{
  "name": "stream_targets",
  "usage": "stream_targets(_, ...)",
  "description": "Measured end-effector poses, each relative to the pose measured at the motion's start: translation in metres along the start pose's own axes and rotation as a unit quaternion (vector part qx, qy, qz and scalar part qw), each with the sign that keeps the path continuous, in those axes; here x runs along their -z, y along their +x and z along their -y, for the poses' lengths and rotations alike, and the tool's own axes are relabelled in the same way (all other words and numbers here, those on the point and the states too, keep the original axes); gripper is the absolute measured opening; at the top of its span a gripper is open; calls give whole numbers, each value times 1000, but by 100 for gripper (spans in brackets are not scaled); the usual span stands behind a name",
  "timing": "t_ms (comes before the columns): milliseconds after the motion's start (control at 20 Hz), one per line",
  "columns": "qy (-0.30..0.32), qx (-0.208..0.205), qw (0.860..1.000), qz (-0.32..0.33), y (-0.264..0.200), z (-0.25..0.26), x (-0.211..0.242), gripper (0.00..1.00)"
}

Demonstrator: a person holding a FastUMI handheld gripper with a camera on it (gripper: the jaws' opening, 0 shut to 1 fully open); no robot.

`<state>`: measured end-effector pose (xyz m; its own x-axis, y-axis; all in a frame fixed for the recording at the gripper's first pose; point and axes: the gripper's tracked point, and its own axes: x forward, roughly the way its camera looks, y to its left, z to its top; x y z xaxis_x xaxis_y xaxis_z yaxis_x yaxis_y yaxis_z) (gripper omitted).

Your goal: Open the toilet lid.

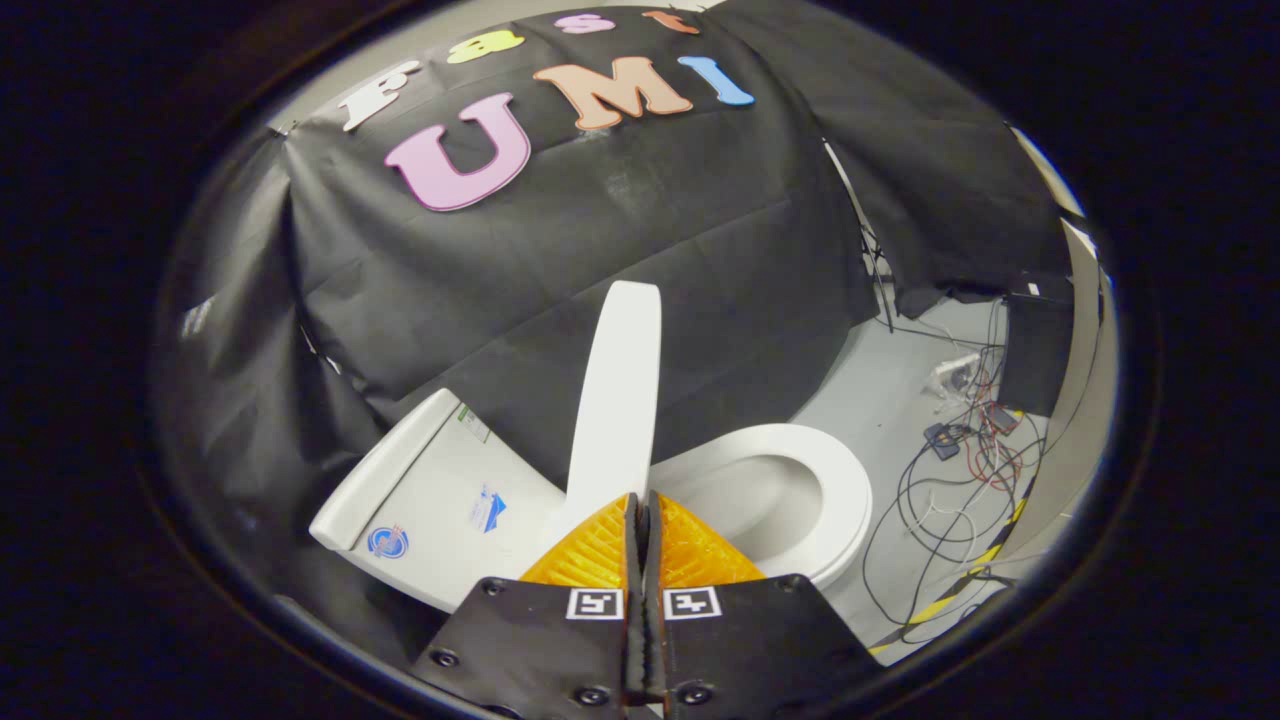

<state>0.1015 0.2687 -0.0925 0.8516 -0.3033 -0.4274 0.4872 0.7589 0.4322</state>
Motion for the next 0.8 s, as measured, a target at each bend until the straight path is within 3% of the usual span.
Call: stream_targets(800, -56, -18, 998, 15, -5, -52, -6, 1)
